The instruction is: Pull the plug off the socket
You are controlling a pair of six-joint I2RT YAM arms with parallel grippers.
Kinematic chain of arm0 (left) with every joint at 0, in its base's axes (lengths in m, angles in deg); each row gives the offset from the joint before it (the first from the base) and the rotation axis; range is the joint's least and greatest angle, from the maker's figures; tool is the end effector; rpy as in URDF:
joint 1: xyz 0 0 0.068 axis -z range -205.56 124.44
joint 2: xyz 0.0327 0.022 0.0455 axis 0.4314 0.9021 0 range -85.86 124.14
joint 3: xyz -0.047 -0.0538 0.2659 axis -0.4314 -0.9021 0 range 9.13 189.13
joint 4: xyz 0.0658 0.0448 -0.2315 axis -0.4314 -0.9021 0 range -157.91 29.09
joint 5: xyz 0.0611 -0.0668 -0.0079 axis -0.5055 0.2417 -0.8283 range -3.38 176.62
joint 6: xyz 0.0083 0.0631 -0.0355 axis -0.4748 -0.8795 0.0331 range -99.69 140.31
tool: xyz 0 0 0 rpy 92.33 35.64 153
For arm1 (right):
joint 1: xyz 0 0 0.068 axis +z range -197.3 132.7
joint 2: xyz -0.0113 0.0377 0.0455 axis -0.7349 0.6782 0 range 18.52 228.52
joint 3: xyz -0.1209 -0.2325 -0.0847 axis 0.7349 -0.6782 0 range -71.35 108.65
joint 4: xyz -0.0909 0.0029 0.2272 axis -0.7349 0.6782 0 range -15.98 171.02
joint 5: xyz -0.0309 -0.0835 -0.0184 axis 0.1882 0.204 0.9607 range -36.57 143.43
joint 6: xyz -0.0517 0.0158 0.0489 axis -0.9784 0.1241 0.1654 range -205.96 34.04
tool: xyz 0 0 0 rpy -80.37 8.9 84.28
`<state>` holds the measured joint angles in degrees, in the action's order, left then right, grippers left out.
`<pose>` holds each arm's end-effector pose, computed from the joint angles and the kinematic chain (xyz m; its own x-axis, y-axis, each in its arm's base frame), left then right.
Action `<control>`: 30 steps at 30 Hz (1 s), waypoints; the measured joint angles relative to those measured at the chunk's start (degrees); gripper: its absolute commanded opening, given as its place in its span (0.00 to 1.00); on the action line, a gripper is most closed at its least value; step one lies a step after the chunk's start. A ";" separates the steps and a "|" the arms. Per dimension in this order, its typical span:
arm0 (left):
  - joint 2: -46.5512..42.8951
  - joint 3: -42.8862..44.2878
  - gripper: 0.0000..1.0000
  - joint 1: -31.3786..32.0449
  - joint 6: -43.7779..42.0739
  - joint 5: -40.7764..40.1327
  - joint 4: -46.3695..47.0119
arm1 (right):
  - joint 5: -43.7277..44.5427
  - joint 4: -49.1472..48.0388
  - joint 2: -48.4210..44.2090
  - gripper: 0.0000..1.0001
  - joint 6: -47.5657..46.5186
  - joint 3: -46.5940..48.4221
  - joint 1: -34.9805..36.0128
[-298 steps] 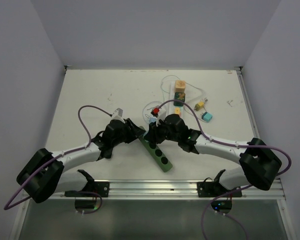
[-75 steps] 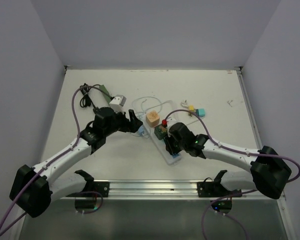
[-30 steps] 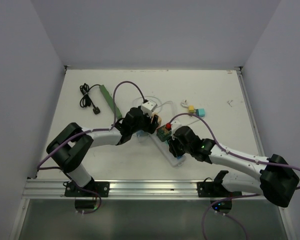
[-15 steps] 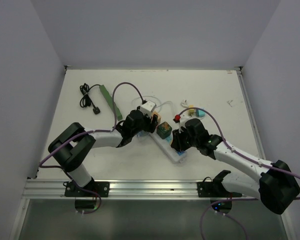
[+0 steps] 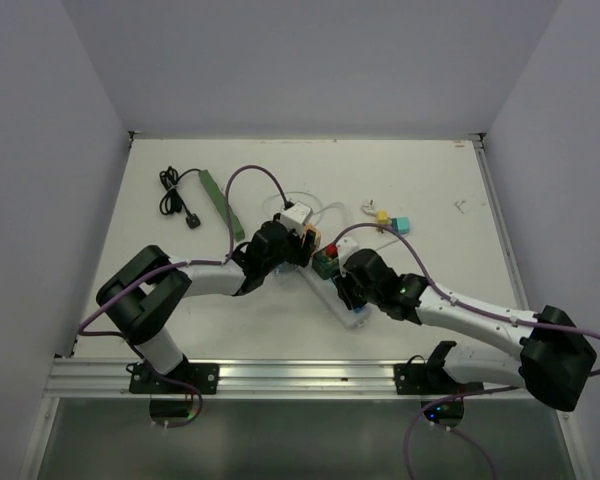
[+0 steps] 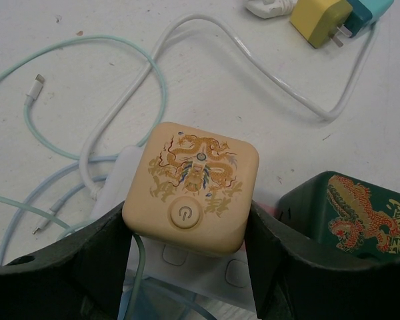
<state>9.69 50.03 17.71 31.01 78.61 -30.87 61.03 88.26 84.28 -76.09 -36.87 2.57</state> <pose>0.2593 -0.2323 0.1725 -0.4069 0.1304 -0.9041 0.5199 0.8468 -0.1119 0.1543 0.1704 0.1944 -0.5728 -0.4158 -0.7064 -0.6090 0.7927 0.0273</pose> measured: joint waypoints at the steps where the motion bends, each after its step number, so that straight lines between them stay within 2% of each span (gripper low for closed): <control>1: 0.00 0.00 0.00 0.02 0.00 -0.07 -0.07 | 1.66 0.39 0.39 0.04 -0.26 0.35 0.98; 8: 0.00 0.00 0.00 0.26 0.17 -1.20 -0.72 | 6.97 0.70 -0.07 0.09 -0.48 2.01 3.65; 14: -0.09 0.00 0.00 0.26 0.22 -1.33 -0.94 | 7.67 0.22 -2.97 0.12 1.73 2.01 1.81; 18: -0.42 -0.07 0.00 0.26 0.26 -1.44 -1.27 | 6.36 -0.48 -4.02 0.18 4.90 1.57 -5.77; 24: -2.21 -1.46 0.02 0.26 0.70 -2.93 -2.27 | 1.27 -2.95 -5.25 0.21 10.64 -0.59 -20.65; 30: -2.34 -1.46 0.03 0.26 0.76 -3.15 -2.58 | -5.66 -10.71 0.76 0.26 17.33 -0.76 -29.46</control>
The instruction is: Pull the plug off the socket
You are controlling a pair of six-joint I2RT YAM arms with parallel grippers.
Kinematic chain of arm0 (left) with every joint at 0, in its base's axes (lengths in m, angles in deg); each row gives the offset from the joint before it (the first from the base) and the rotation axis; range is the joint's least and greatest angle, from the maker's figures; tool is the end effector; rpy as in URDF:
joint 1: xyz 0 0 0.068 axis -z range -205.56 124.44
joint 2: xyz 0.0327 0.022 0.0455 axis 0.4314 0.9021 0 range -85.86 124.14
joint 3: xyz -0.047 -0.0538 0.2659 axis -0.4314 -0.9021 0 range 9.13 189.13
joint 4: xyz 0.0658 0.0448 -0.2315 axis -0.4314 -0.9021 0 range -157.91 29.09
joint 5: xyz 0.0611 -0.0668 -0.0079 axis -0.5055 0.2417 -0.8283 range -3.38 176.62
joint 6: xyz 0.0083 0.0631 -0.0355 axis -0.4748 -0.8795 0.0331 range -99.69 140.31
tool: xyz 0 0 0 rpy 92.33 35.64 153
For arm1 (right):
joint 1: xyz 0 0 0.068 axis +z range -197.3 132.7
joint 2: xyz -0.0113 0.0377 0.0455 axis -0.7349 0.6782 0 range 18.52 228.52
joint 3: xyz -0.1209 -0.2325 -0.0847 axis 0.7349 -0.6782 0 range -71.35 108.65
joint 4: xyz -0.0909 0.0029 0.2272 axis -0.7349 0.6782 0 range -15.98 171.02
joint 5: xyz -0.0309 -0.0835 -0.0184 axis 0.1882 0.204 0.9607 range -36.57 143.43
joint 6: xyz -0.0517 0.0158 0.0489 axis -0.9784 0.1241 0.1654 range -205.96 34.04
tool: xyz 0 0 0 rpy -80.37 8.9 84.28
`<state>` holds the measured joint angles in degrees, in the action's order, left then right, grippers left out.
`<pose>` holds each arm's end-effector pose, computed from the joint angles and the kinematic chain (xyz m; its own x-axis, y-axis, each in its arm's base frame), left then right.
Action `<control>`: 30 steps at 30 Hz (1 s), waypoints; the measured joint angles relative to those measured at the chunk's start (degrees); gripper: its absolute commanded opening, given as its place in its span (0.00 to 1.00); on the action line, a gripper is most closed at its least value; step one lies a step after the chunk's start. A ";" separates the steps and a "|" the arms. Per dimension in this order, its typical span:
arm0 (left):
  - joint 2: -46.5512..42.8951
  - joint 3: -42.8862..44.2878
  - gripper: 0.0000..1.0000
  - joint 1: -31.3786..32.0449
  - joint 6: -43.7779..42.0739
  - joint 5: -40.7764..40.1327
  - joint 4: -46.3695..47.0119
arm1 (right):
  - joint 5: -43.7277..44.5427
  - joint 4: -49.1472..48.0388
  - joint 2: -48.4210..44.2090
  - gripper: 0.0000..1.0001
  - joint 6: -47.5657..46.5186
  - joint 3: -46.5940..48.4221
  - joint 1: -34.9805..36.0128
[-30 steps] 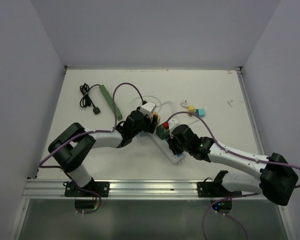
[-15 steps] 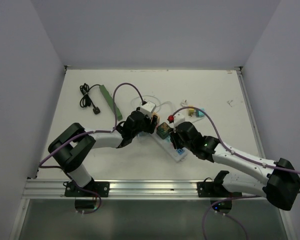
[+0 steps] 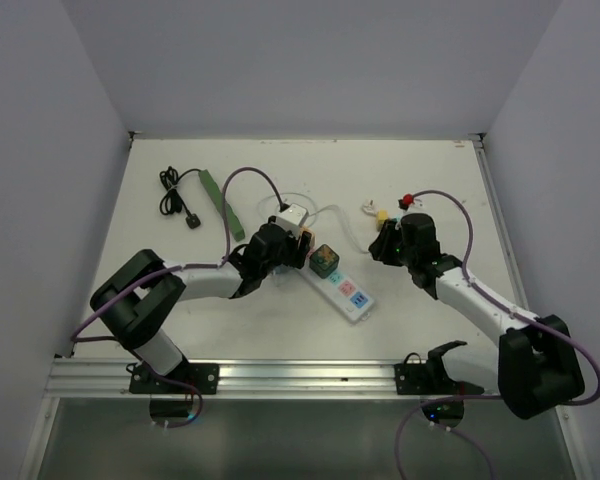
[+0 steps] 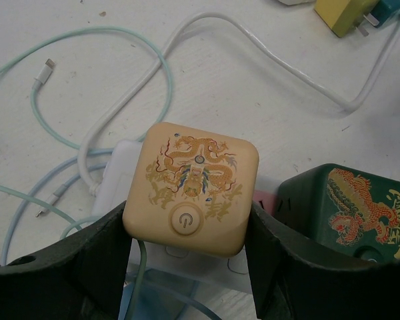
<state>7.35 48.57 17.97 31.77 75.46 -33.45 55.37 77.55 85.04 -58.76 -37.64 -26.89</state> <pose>0.2527 -0.2237 0.1728 -0.4242 0.1340 -0.8956 0.4750 0.8749 -0.0941 0.2309 0.0836 0.2058 -0.6417 0.2488 -0.7255 -0.0334 0.9360 0.3505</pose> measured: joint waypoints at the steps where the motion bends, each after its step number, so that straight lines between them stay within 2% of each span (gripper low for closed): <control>1: -0.04 0.00 0.04 -0.02 0.02 -0.02 -0.09 | -1.36 -1.66 1.73 0.26 1.07 0.00 -0.90; 12: -0.55 0.00 0.05 -0.02 0.13 -0.20 -1.11 | -9.27 -15.21 16.39 0.36 10.12 0.98 -5.46; 15: -0.66 0.00 0.06 -0.02 0.13 -0.20 -1.38 | -10.69 -18.29 19.32 0.41 11.85 1.22 -6.40; 16: -0.66 0.00 0.06 -0.02 0.13 -0.22 -1.38 | -11.08 -18.84 20.35 0.47 12.37 1.33 -6.69; 22: -0.66 0.00 0.06 -0.02 0.13 -0.20 -1.44 | -13.14 -19.43 23.76 0.60 13.42 2.27 -7.54; 30: -0.66 0.09 0.06 -0.02 0.13 -0.22 -1.64 | -13.03 -15.39 21.18 0.63 12.96 3.10 -9.25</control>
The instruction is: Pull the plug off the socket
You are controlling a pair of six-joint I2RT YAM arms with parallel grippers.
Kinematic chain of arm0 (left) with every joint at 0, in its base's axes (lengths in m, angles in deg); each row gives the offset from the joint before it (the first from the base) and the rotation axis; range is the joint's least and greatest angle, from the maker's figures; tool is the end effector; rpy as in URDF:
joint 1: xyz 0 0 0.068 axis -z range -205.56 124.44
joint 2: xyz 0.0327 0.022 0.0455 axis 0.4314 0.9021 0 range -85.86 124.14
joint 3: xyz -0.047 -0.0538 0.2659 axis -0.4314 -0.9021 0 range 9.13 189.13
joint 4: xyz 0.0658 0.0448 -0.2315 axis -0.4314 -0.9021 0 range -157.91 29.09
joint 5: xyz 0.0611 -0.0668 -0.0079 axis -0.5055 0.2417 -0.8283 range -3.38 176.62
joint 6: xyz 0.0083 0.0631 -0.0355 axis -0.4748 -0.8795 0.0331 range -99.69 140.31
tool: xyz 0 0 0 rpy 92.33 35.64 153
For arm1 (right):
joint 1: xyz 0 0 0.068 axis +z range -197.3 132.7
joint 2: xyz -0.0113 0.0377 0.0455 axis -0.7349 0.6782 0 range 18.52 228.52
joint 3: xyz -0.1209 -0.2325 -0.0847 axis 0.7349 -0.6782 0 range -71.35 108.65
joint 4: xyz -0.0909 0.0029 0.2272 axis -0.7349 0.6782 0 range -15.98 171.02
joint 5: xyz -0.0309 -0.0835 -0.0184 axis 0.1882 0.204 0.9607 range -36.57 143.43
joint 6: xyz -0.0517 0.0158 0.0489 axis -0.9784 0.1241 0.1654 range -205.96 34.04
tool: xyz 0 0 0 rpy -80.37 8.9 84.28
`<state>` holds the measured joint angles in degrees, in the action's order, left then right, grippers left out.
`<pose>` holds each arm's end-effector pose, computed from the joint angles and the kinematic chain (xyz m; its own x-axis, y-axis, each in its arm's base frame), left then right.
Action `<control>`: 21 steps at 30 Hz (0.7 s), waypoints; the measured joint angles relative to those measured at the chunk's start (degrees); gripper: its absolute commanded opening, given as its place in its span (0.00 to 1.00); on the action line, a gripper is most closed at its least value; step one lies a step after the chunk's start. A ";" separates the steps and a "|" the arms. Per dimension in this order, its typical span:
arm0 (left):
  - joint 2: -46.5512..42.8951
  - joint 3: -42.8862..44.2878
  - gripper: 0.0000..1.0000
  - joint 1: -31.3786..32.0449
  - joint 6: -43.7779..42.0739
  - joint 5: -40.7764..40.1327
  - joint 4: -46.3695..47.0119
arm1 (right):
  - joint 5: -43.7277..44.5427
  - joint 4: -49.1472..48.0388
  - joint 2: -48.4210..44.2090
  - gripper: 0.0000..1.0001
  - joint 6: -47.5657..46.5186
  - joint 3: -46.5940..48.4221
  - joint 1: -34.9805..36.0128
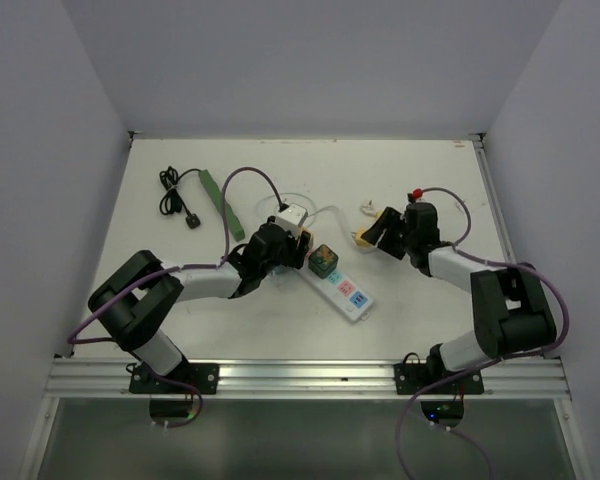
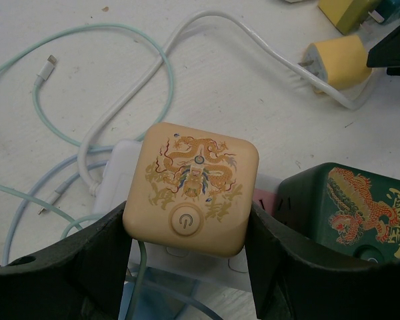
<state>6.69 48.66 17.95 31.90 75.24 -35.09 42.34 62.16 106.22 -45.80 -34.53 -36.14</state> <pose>0.2514 -0.2220 0.1735 -0.4348 0.1411 -0.8894 0.4698 0.8781 -0.0904 0.2949 0.0700 0.1577 -0.6891 0.5092 -0.5156 0.1412 0.7922 0.5937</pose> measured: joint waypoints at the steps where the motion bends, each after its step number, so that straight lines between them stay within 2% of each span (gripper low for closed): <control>1: 0.00 0.00 0.06 0.00 0.00 0.00 0.00 | 0.24 1.31 -1.33 0.64 -0.26 0.04 0.00; 9: 0.00 0.22 0.06 0.00 0.02 0.00 -0.39 | -1.86 7.15 -13.81 0.62 -7.87 1.38 1.42; 12: 0.00 0.24 0.05 0.00 0.04 -0.02 -0.44 | -1.29 9.60 -17.20 0.63 -13.81 2.62 7.50; 16: 0.00 0.22 0.05 0.00 0.24 -0.02 -0.44 | 0.24 10.69 -19.30 0.66 -22.45 3.34 19.61; 21: 0.00 0.24 0.04 0.00 0.33 0.00 -0.44 | 4.24 10.64 -19.21 0.73 -30.56 3.13 26.27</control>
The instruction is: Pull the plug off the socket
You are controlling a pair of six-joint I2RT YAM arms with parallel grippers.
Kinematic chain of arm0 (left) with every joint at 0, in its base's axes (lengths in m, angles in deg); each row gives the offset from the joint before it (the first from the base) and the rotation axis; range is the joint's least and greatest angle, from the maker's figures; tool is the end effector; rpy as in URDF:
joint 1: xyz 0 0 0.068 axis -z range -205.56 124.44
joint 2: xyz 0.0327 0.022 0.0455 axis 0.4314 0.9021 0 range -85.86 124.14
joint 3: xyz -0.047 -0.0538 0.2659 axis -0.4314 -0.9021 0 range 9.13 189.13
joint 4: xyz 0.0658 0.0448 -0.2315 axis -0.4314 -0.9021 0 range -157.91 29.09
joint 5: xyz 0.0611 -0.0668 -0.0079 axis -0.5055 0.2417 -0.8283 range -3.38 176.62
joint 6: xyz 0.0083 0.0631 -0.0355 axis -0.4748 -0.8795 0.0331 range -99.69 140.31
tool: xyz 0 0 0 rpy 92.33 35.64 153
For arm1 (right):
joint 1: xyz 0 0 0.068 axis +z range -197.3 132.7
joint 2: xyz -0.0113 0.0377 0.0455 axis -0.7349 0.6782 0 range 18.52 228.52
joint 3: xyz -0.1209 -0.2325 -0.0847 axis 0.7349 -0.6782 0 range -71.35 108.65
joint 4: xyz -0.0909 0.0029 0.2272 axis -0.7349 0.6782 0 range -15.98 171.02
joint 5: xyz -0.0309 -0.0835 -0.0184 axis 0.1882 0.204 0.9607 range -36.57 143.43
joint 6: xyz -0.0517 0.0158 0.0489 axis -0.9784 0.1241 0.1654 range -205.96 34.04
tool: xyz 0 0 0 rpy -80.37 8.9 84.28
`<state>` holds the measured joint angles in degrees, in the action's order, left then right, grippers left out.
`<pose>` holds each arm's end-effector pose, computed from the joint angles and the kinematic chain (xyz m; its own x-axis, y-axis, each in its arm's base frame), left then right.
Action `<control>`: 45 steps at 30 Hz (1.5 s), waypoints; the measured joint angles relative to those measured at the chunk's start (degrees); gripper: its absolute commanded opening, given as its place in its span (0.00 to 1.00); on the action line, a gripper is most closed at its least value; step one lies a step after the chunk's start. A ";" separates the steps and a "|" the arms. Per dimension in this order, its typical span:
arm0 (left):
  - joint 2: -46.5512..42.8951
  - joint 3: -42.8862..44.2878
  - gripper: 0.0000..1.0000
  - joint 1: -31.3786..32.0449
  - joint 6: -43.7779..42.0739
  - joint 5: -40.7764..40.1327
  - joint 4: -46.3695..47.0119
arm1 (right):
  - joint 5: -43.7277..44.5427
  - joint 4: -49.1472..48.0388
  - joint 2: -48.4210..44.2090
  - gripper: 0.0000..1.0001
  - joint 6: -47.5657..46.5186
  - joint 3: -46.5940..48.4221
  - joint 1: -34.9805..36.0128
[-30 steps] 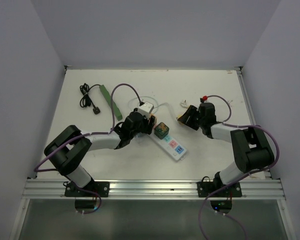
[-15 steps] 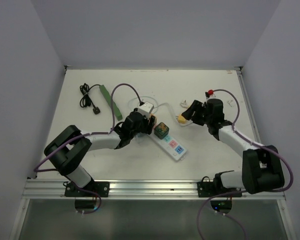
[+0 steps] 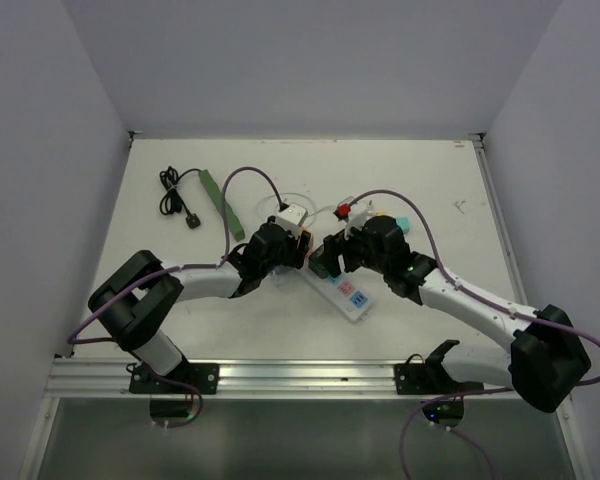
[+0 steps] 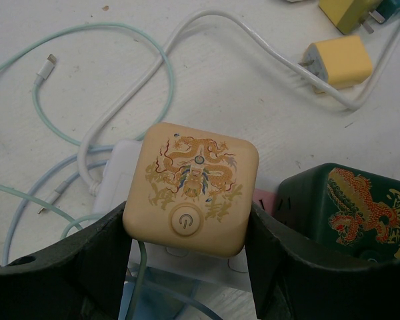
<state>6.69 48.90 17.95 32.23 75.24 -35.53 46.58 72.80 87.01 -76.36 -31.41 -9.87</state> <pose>0.2516 -0.2223 0.1739 -0.4398 0.1381 -0.8874 0.4671 0.8791 -0.0946 0.2098 0.1695 0.2442 -0.4742 -0.1544 -0.8667 -0.6172 0.7603 0.2023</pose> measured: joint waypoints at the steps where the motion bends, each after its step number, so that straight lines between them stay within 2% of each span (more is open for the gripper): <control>1: 0.00 -0.02 0.04 0.00 0.00 0.00 0.00 | 0.98 -0.13 0.17 0.74 -1.40 -0.07 0.94; 11: 0.00 0.00 0.04 0.00 0.02 0.04 0.00 | 8.55 -3.78 5.51 0.79 -9.38 -1.92 5.81; 22: 0.00 0.00 0.03 -0.04 0.04 0.20 0.02 | 12.09 -7.96 15.34 0.77 -10.82 -1.92 7.30; 25: 0.00 -0.02 0.02 -0.04 0.04 0.22 0.02 | 12.07 -10.10 15.82 0.68 -9.94 -2.21 7.37; 26: 0.00 0.00 0.00 -0.04 0.04 0.22 0.02 | 12.04 -10.64 15.82 0.58 -9.57 -2.32 7.39; 28: 0.00 0.00 0.00 -0.04 0.02 0.24 0.02 | 11.78 -11.26 15.82 0.47 -8.76 -2.38 7.48; 29: 0.00 0.00 0.00 -0.11 0.02 0.24 0.02 | 11.80 -11.28 15.82 0.38 -8.35 -2.38 7.48; 32: 0.00 0.00 0.00 -0.15 0.02 0.26 0.02 | 11.80 -11.30 15.80 0.25 -7.34 -2.38 7.43; 38: 0.00 0.00 0.00 -0.13 -0.02 0.22 0.37 | 7.23 -11.63 14.95 0.16 -3.89 -3.04 4.37; 45: 0.00 0.00 0.00 0.13 -0.02 0.20 2.03 | -3.67 -12.59 13.49 0.15 2.23 -4.09 -1.99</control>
<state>6.69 48.90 18.08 32.21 75.44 -33.49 42.91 60.21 100.50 -74.13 -35.49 -11.86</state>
